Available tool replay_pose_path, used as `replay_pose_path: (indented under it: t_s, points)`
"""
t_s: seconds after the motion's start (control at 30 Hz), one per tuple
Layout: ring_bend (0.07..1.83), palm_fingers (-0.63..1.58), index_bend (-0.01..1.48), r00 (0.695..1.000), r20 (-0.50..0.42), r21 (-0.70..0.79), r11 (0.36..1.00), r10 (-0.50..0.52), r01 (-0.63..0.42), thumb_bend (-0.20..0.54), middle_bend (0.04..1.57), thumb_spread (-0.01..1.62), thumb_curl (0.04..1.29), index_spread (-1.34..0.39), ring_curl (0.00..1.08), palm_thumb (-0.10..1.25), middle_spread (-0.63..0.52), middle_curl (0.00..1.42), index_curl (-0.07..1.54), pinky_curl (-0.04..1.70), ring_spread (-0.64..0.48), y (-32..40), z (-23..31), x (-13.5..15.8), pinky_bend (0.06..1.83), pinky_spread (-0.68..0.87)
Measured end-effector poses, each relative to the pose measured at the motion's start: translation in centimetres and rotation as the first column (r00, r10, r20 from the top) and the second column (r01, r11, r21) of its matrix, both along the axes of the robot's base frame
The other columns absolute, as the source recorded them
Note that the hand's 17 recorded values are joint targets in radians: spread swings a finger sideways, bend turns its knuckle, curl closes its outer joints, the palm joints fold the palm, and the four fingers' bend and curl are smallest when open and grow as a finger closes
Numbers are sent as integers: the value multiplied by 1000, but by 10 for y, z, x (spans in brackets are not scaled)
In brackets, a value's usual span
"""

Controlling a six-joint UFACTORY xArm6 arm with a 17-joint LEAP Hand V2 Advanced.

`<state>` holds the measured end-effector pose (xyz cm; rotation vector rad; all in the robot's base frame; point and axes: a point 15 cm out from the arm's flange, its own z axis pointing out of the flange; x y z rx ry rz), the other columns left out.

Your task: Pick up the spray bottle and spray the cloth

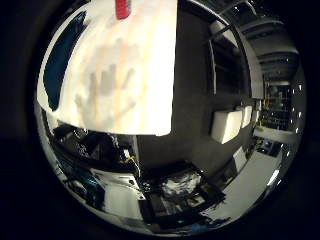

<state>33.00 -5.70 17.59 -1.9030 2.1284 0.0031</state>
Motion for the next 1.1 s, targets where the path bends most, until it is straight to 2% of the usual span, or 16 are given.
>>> replay_pose_path:
  t_s: [0.3, 0.47, 0.7, 1.1]
  points:
    - [339, 80, 146, 991, 37, 159, 980, -127, 119, -26, 216, 1032, 266, -161, 275, 316, 125, 348, 247, 329, 221, -2, -5, 11, 338, 383]
    - [348, 74, 145, 972, 43, 252, 944, -231, 213, -26, 222, 1032, 266, -149, 276, 316, 129, 350, 247, 330, 220, -22, -12, 17, 344, 375]
    - [353, 72, 147, 942, 54, 344, 892, -330, 293, -26, 229, 1022, 271, -146, 274, 306, 140, 353, 248, 329, 220, -51, -11, 47, 348, 374]
    - [368, 58, 146, 920, 64, 435, 841, -386, 322, -28, 229, 1009, 271, -139, 274, 276, 144, 353, 247, 331, 220, -64, -18, 91, 364, 373]
